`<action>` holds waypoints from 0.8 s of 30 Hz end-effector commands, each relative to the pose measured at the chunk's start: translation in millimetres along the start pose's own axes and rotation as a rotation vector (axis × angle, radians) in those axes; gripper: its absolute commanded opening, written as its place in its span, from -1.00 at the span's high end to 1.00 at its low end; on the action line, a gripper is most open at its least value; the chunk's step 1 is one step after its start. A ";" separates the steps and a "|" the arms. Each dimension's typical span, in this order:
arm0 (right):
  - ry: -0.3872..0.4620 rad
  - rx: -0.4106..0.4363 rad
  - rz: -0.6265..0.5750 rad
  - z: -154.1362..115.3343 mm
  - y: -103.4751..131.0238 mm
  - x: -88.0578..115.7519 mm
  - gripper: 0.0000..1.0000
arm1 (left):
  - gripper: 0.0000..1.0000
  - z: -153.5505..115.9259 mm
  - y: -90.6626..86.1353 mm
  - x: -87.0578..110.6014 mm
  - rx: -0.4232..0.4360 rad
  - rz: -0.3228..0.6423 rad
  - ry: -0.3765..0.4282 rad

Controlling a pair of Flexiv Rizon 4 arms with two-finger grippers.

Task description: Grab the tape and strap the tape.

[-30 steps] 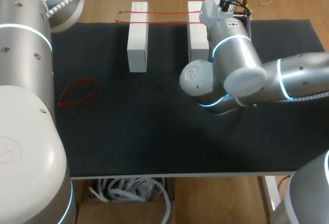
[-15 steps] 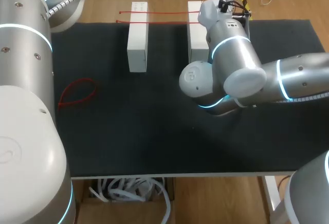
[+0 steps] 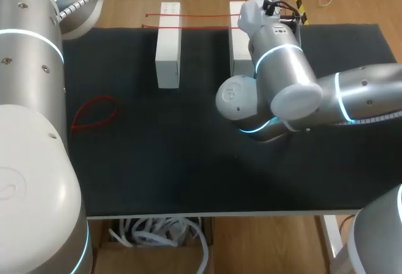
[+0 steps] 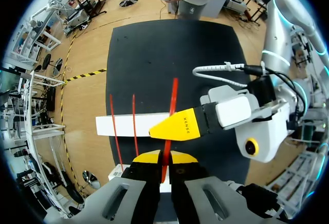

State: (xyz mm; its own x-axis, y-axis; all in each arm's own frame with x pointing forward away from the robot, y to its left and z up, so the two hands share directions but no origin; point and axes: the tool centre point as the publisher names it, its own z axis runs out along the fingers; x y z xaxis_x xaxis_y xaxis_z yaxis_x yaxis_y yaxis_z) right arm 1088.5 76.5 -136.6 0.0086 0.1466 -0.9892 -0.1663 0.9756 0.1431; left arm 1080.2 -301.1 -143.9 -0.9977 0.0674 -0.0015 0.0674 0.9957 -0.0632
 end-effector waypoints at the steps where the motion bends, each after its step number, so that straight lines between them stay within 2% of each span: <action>1: 0.006 0.004 -0.002 -1.7 2.6 -2.8 1.00 | 1.00 -0.6 -0.4 -0.3 -0.003 0.000 0.002; 24: 0.003 0.009 0.020 2.9 5.4 -3.8 1.00 | 1.00 -0.6 -0.4 -0.3 -0.003 0.000 0.002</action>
State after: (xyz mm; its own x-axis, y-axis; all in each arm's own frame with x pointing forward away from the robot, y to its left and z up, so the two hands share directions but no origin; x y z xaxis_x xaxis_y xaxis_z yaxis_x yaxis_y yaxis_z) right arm 1090.7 80.3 -134.0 0.0078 0.1690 -0.9856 -0.1602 0.9731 0.1656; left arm 1080.3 -301.1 -143.9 -0.9977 0.0674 -0.0015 0.0673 0.9957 -0.0631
